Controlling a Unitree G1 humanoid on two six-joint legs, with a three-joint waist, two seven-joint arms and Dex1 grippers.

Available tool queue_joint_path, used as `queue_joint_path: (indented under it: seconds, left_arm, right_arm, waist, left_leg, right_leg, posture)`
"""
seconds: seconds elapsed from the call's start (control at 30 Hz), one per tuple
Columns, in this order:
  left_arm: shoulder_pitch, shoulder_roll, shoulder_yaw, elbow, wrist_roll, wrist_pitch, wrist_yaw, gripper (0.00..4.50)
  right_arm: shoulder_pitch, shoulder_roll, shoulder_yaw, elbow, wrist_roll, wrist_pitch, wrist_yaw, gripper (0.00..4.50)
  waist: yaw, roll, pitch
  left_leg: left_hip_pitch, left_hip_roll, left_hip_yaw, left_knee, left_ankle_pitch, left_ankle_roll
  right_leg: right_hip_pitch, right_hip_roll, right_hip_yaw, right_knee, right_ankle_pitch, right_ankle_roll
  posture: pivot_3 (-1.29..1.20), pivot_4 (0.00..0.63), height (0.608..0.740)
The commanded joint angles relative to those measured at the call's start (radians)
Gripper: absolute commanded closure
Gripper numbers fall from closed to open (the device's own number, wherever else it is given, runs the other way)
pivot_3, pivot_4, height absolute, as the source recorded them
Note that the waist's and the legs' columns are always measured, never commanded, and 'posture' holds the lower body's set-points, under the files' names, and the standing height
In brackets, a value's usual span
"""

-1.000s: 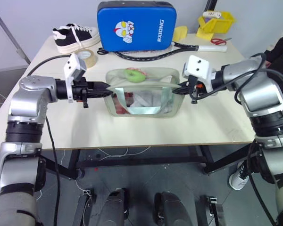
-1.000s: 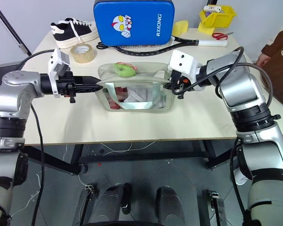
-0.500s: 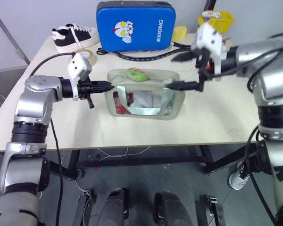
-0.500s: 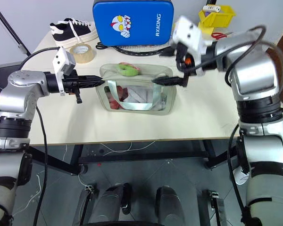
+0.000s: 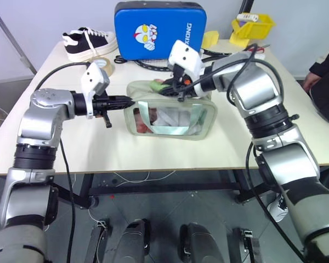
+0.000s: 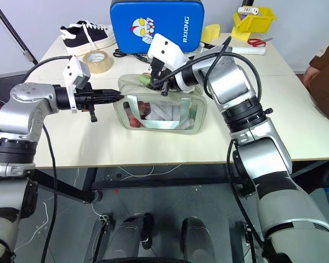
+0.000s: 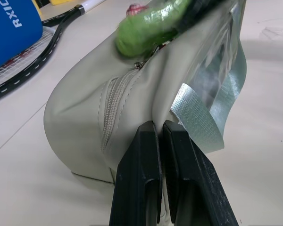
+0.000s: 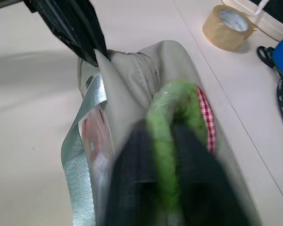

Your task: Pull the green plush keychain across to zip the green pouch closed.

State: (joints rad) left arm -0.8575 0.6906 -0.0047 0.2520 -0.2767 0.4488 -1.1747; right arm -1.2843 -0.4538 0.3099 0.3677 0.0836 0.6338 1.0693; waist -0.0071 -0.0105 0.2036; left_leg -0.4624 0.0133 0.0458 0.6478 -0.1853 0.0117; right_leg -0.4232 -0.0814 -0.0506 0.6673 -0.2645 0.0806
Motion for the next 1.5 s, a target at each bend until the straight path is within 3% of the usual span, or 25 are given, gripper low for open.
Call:
queue_joint_path:
  seconds: [0.03,0.13,0.3,0.43,0.5,0.6,0.87,1.27,1.37,1.5]
  left_arm:
    - [0.019,0.006,0.001,-0.022,-0.009,0.018,0.010,4.50]
    - [0.029,0.007,0.006,-0.025,-0.008,0.022,0.030,4.50]
    - [0.053,0.025,0.059,-0.036,-0.031,0.061,0.088,4.50]
    - [0.116,0.046,0.083,-0.099,-0.055,0.106,0.117,4.50]
    - [0.141,0.052,0.096,-0.130,-0.069,0.131,0.136,4.50]
    - [0.166,0.059,0.103,-0.172,-0.089,0.159,0.156,4.50]
    - [0.207,0.052,0.114,-0.267,-0.143,0.224,0.214,4.50]
    - [0.206,0.052,0.108,-0.285,-0.170,0.232,0.238,4.50]
    - [0.208,0.051,0.105,-0.296,-0.175,0.234,0.237,4.50]
    - [0.193,0.054,0.101,-0.310,-0.188,0.244,0.225,4.50]
  right_arm:
    - [-0.026,-0.052,-0.040,-0.025,-0.009,0.010,0.000,4.45]
    - [-0.018,-0.125,-0.071,-0.024,-0.021,0.021,-0.019,4.45]
    - [0.034,-0.348,-0.109,-0.006,-0.099,-0.003,-0.069,4.45]
    - [0.172,-0.522,-0.095,-0.005,-0.215,-0.071,-0.139,4.45]
    - [0.263,-0.559,-0.093,-0.029,-0.249,-0.084,-0.174,4.45]
    - [0.391,-0.547,-0.104,-0.142,-0.219,-0.042,-0.159,4.45]
    - [0.652,-0.370,-0.068,-0.429,-0.172,0.128,-0.211,4.45]
    - [0.560,-0.318,-0.081,-0.295,-0.192,0.083,-0.269,4.45]
    - [0.523,-0.320,-0.129,-0.304,-0.143,0.140,-0.248,3.44]
    - [0.469,-0.359,-0.239,-0.341,-0.022,0.201,-0.156,1.54]
  waist:
    - [0.000,0.000,0.000]
    - [0.003,0.000,0.000]
    - [0.010,0.000,0.000]
    - [0.008,0.000,0.000]
    - [-0.002,0.000,0.000]
    - [-0.004,0.001,0.000]
    - [-0.006,0.001,-0.001]
    - [-0.006,0.000,-0.001]
    - [-0.006,0.000,-0.001]
    - [-0.005,0.000,-0.001]
  left_leg:
    - [0.000,0.000,0.000,0.000,0.000,0.000]
    - [0.000,0.000,0.000,0.000,0.000,0.000]
    - [0.000,0.000,0.000,0.000,0.000,0.000]
    - [0.001,0.000,0.002,-0.001,-0.001,0.001]
    - [0.002,0.001,0.003,-0.001,-0.001,0.001]
    - [0.002,0.001,0.003,-0.002,-0.001,0.001]
    - [0.004,0.002,0.002,-0.002,-0.001,0.002]
    - [0.004,0.002,0.002,-0.002,-0.001,0.002]
    - [0.004,0.002,0.002,-0.002,-0.001,0.002]
    - [0.004,0.002,0.002,-0.002,-0.001,0.002]
  right_leg:
    - [0.000,0.000,0.000,0.000,0.000,0.000]
    - [0.000,0.000,0.000,0.000,0.000,0.000]
    - [0.000,0.000,0.000,-0.001,0.000,0.000]
    - [-0.001,0.000,0.002,-0.001,0.000,0.000]
    - [-0.001,0.000,0.003,-0.001,0.000,0.000]
    - [-0.001,0.000,0.004,-0.001,0.000,0.000]
    - [0.001,0.001,0.006,0.000,0.000,0.000]
    - [0.001,0.002,0.007,-0.001,0.000,0.000]
    - [0.001,0.002,0.007,-0.001,0.000,0.000]
    - [0.001,0.002,0.007,-0.001,0.000,0.000]
  posture:
    - [0.00,0.150,0.740]
    - [0.00,0.150,0.740]
    - [0.00,0.150,0.740]
    - [0.00,0.150,0.740]
    - [0.00,0.150,0.740]
    - [0.00,0.150,0.740]
    - [0.00,0.150,0.740]
    - [0.00,0.150,0.740]
    - [0.00,0.150,0.740]
    - [0.00,0.150,0.740]
